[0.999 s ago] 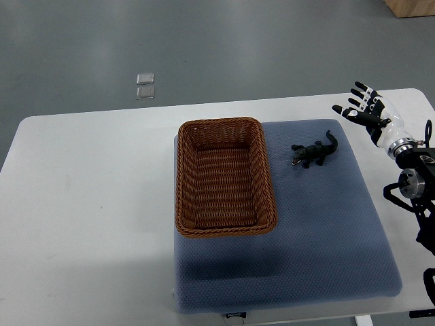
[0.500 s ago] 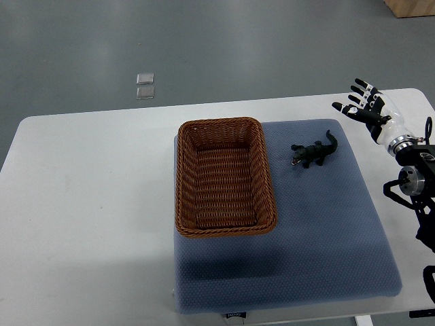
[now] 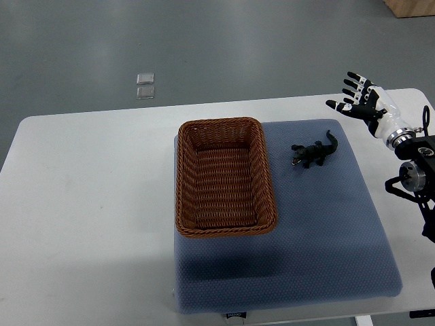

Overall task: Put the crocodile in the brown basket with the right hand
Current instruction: 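Lower the open right hand over the dark green toy crocodile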

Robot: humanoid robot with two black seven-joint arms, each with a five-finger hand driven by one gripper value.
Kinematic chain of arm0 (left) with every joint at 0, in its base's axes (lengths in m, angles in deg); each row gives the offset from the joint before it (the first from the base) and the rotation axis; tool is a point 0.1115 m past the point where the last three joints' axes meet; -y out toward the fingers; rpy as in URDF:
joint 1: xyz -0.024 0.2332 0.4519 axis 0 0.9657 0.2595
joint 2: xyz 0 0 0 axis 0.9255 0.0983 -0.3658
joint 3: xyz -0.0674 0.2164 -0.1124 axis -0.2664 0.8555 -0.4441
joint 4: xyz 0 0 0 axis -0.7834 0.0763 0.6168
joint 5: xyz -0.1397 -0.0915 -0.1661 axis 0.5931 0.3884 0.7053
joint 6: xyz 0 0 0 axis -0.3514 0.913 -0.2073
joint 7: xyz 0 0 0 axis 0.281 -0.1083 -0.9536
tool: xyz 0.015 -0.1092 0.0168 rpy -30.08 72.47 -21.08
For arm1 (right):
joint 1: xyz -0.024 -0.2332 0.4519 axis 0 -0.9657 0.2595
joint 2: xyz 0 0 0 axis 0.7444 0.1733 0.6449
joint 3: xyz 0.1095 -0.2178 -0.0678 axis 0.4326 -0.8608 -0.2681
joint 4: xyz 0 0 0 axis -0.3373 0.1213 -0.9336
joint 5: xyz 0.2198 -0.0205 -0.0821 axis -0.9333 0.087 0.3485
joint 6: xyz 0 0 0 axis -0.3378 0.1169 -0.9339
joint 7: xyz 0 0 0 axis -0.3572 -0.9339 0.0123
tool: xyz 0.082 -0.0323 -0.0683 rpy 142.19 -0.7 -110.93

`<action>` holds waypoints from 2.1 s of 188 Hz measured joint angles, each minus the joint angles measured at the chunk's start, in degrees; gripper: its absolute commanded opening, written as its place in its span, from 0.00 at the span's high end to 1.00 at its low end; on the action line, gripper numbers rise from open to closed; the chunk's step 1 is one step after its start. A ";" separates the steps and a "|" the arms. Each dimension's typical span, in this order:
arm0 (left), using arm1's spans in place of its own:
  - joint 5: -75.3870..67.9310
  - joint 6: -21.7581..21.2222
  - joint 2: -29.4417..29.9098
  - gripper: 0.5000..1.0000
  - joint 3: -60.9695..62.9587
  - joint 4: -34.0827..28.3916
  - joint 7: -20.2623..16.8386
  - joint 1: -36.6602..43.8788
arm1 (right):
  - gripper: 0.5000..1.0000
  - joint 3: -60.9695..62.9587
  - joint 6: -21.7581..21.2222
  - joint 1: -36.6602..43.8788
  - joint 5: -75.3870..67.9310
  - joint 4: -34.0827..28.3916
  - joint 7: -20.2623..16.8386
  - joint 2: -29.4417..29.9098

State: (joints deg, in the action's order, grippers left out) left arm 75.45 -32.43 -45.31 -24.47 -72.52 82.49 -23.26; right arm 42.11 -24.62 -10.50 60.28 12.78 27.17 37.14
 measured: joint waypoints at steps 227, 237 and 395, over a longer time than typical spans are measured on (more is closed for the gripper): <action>0.00 0.00 0.00 0.00 0.00 0.00 0.00 0.03 | 0.17 -40.42 5.56 9.32 32.22 -5.44 5.27 -15.05; 0.00 0.00 0.00 0.00 0.00 0.00 0.00 0.03 | 0.17 -41.57 6.15 9.61 32.60 -5.47 5.32 -15.05; 0.00 0.00 0.00 0.00 -0.03 0.00 0.00 -0.01 | 0.26 -47.75 8.52 10.86 37.66 -4.79 5.27 -14.43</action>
State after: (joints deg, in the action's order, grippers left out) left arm 75.44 -32.43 -45.31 -24.49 -72.52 82.49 -23.27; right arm -5.64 -16.10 0.36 97.94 7.99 32.44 22.71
